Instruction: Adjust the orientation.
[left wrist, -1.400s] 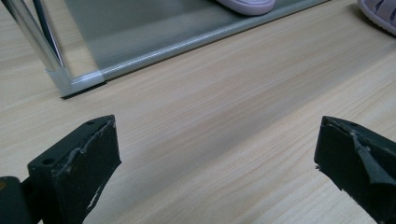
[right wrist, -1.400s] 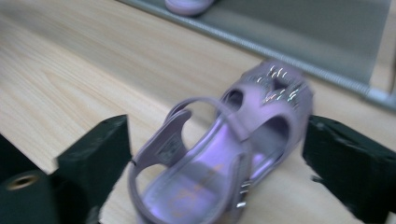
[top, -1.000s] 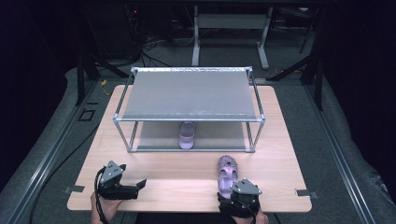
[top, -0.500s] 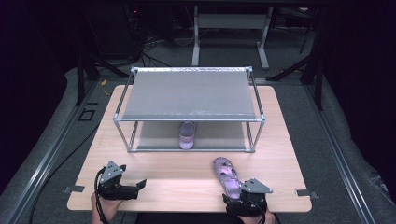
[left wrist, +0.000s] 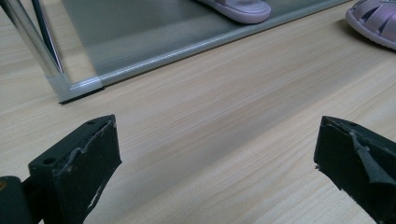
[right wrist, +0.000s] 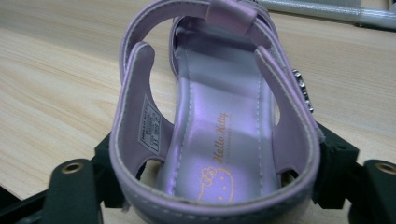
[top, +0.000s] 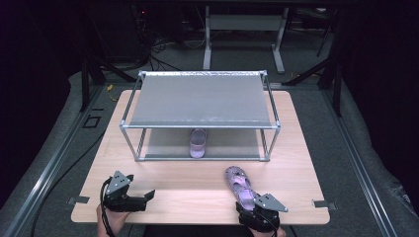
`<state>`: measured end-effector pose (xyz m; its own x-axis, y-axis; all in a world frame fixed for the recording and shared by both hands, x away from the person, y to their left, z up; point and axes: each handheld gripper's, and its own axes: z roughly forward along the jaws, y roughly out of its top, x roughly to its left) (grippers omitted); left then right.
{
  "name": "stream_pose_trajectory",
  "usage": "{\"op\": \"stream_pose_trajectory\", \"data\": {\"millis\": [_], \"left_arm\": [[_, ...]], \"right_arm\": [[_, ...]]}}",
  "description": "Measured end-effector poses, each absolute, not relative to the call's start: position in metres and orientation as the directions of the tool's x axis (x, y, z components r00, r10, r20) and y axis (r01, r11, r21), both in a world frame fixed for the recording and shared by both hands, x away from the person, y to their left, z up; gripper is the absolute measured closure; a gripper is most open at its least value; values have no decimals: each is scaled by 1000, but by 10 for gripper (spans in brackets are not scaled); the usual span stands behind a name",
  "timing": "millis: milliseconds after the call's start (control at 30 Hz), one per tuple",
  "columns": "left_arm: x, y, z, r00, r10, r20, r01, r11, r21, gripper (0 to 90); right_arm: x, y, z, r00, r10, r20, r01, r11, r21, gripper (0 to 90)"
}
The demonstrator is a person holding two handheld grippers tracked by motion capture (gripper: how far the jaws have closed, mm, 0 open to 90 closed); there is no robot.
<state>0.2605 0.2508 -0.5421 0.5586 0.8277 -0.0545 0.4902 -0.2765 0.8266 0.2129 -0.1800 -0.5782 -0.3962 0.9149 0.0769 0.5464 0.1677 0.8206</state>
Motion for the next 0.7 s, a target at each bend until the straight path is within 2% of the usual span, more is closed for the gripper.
{"op": "stream_pose_trajectory", "data": {"millis": [67,233,700], "left_arm": [[260,249,-541,562,825,-51,485,-279,829,3],[260,249,-539,564,824,-48,483,-282,829,6],[261,256,-534,547,836,-42,479,-272,835,9]], "right_arm": [[214,-181,-579,-411,907,97,548,161,821,282],[211,-181,-578,-386,920,71,540,163,826,354],[208,-182,-576,-405,914,35,492,186,851,373]]}}
